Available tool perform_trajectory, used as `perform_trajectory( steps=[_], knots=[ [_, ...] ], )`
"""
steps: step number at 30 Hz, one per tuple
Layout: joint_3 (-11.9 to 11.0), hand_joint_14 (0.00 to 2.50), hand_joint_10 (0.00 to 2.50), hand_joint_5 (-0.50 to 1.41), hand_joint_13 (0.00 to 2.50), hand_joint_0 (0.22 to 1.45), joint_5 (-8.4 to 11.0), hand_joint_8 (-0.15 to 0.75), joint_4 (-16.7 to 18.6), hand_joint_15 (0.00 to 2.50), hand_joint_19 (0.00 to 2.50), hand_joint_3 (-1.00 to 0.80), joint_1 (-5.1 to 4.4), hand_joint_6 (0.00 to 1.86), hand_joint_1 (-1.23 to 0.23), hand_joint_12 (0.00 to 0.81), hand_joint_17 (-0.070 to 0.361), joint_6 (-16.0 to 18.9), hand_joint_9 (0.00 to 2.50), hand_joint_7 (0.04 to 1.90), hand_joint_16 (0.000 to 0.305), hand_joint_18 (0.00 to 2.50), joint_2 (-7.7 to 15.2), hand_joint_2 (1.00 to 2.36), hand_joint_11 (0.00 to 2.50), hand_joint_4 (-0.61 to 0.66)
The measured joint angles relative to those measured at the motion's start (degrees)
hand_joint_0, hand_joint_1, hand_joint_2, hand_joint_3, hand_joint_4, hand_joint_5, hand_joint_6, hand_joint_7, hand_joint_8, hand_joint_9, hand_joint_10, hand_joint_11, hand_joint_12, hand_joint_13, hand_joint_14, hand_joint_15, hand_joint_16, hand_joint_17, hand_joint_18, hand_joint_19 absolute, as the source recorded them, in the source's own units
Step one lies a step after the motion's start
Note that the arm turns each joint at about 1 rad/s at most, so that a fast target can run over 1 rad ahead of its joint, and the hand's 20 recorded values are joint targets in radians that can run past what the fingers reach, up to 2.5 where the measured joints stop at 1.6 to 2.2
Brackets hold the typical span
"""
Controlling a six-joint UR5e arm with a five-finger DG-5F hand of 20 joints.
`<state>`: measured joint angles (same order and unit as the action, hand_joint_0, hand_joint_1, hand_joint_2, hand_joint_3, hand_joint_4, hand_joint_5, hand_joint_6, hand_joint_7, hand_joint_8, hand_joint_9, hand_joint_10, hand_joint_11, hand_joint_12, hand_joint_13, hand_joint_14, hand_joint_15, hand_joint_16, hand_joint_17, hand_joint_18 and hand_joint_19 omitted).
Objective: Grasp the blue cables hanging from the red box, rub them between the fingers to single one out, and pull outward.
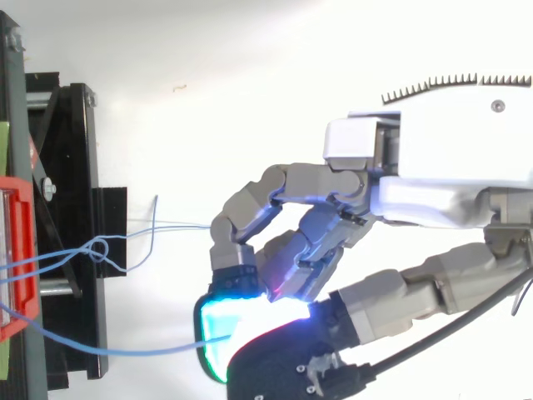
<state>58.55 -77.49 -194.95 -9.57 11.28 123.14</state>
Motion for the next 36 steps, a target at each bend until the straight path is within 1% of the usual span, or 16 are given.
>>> perform_trajectory(
  steps=[3, 4, 7, 10, 13, 16, 18, 19, 21, 24, 28, 32, 36],
  knots=[
    [-0.01, 0.0, 0.01, -0.06, 0.62, 0.59, -0.02, 0.43, 0.49, 0.11, 0.18, -0.02, -0.03, 0.86, -0.82, 0.517, 0.171, -0.01, 0.77, 1.08, 0.076, 0.84, 0.01, 1.04, 0.23, -0.01],
    [0.0, 0.0, 0.01, -0.06, 0.64, 0.59, -0.03, 0.45, 0.56, 0.11, 0.17, -0.02, -0.06, 0.86, -0.82, 0.52, 0.171, -0.02, 0.9, 1.08, 0.076, 0.84, 0.03, 1.03, 0.28, -0.02],
    [0.01, 0.0, 0.01, -0.06, 0.67, 0.58, -0.03, 0.451, 0.61, 0.1, 0.16, -0.01, -0.08, 0.85, -0.81, 0.515, 0.17, -0.04, 1.03, 1.1, 0.075, 0.84, 0.02, 1.07, 0.31, -0.03],
    [0.01, 0.0, 0.01, -0.05, 0.67, 0.57, 0.0, 0.453, 0.53, 0.11, 0.17, -0.02, -0.09, 0.85, -0.82, 0.518, 0.17, -0.3, 1.04, 1.11, 0.076, 0.84, 0.03, 1.11, 0.33, -0.04],
    [0.46, 0.0, 0.01, -0.05, 0.67, 0.57, 0.11, 0.451, 0.17, 0.12, 0.17, -0.02, -0.1, 0.85, -0.82, 0.516, 0.17, -1.31, 1.05, 1.12, 0.075, 0.83, 0.05, 1.14, 0.33, -0.04],
    [2.42, 0.0, 0.01, -0.05, 0.67, 0.55, 0.05, 0.447, 0.32, 0.13, 0.18, -0.02, -0.02, 0.85, -0.81, 0.513, 0.169, -2.11, 1.04, 1.13, 0.075, 0.82, 0.08, 1.18, 0.34, -0.07],
    [4.59, 0.0, 0.01, -0.05, 0.67, 0.54, -0.01, 0.447, 0.95, 0.13, 0.18, -0.03, 0.06, 0.85, -0.81, 0.512, 0.168, -2.0, 1.04, 1.12, 0.075, 0.82, 0.08, 1.23, 0.34, -0.08],
    [5.75, 0.0, 0.01, -0.05, 0.67, 0.54, -0.04, 0.445, 1.55, 0.13, 0.18, -0.03, 0.11, 0.85, -0.8, 0.511, 0.169, -1.77, 1.04, 1.12, 0.075, 0.81, 0.08, 1.25, 0.33, -0.09],
    [7.37, 0.0, 0.01, -0.05, 0.66, 0.53, -0.14, 0.448, 3.05, 0.14, 0.18, -0.04, 0.23, 0.85, -0.8, 0.509, 0.169, -1.4, 1.04, 1.12, 0.075, 0.81, 0.08, 1.27, 0.33, -0.09],
    [8.94, 0.01, 0.01, -0.05, 0.66, 0.53, -0.32, 0.444, 5.43, 0.14, 0.19, -0.04, 0.51, 0.85, -0.8, 0.508, 0.169, -1.35, 1.03, 1.11, 0.075, 0.8, 0.08, 1.27, 0.33, -0.08],
    [11.5, 0.0, 0.01, -0.05, 0.66, 0.53, -0.88, 0.444, 9.74, 0.14, 0.19, -0.04, 0.95, 0.85, -0.8, 0.506, 0.168, -1.76, 1.03, 1.12, 0.075, 0.8, 0.08, 1.28, 0.33, -0.1],
    [12.79, 0.0, 0.01, -0.05, 0.66, 0.53, -0.88, 0.443, 13.36, 0.15, 0.2, -0.05, 1.16, 0.85, -0.79, 0.504, 0.168, -2.14, 1.03, 1.11, 0.075, 0.8, 0.08, 1.3, 0.33, -0.1],
    [13.05, 0.0, 0.01, -0.05, 0.65, 0.52, -0.7, 0.439, 15.04, 0.14, 0.2, -0.05, 1.07, 0.85, -0.79, 0.503, 0.168, -2.73, 1.03, 1.11, 0.075, 0.8, 0.08, 1.31, 0.33, -0.1]
  ],
)
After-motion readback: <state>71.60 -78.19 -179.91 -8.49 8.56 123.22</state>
